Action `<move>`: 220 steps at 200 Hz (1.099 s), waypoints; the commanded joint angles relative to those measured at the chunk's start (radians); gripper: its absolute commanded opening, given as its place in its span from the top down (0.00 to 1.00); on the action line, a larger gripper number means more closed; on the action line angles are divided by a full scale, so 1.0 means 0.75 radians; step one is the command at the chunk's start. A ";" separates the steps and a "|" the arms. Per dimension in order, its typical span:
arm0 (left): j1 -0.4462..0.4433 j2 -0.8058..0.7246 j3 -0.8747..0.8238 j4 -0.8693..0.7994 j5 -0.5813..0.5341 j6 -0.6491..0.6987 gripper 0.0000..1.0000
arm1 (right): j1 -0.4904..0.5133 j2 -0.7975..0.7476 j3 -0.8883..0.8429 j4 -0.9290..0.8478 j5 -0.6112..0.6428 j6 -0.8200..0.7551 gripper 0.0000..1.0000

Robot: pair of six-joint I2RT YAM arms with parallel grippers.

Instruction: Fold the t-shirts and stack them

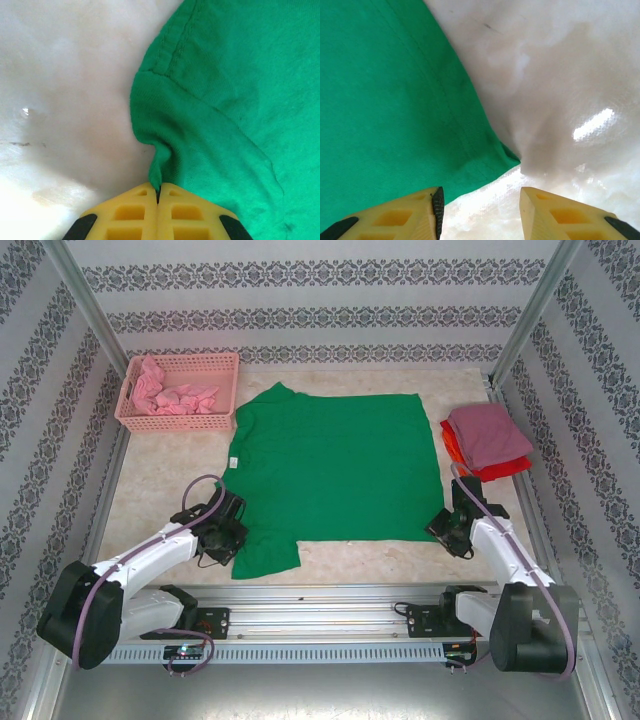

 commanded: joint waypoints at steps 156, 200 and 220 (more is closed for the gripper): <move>0.017 -0.044 -0.003 0.023 -0.015 0.007 1.00 | -0.014 0.092 -0.020 0.077 0.075 0.012 1.00; 0.019 -0.167 0.079 -0.141 -0.132 0.039 1.00 | -0.013 -0.096 0.015 -0.045 0.070 0.029 1.00; 0.032 -0.153 0.168 -0.186 -0.143 0.091 1.00 | -0.012 -0.139 0.058 -0.070 0.043 0.044 1.00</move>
